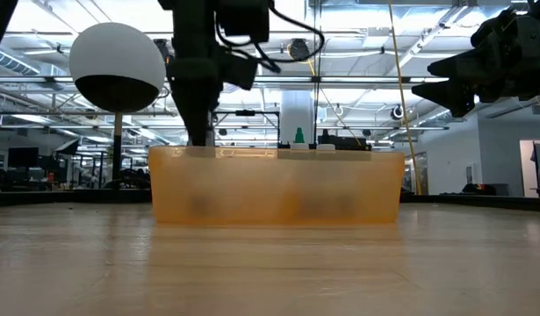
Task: Pick & Place food coloring
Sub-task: Put the large purple food coloring bottle into the orange bin, then put the large blue food coloring bottle into the orange bin
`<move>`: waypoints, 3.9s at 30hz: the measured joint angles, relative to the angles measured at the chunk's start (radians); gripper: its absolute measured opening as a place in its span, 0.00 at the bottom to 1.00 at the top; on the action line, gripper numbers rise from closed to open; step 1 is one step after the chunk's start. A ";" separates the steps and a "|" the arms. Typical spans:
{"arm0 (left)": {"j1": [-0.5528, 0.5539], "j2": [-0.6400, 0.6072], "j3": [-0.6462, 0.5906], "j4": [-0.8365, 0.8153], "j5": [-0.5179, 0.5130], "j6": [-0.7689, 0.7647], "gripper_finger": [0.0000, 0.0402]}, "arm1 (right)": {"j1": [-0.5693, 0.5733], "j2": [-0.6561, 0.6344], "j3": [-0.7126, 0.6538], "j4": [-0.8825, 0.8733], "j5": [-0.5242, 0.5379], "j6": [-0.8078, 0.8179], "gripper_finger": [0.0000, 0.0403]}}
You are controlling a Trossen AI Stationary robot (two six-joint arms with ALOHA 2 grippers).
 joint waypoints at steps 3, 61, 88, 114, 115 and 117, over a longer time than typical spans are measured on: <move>0.011 0.030 0.000 0.004 0.000 0.004 0.35 | 0.000 0.000 0.000 0.000 0.000 0.000 0.73; 0.115 -0.214 0.018 0.020 -0.080 -0.031 0.93 | 0.000 0.000 0.000 0.000 0.000 0.000 0.73; 0.548 -0.142 -0.212 0.236 0.165 0.019 0.93 | 0.000 0.000 0.000 0.000 0.000 0.000 0.73; 0.531 -0.059 -0.278 0.345 0.175 0.016 0.93 | 0.000 0.000 0.000 0.000 0.000 0.000 0.73; 0.530 -0.055 -0.278 0.347 0.175 0.020 0.93 | 0.000 0.000 0.000 0.000 0.000 0.000 0.73; 0.530 -0.053 -0.278 0.346 0.166 0.034 0.93 | 0.000 0.000 0.000 0.000 0.000 0.000 0.73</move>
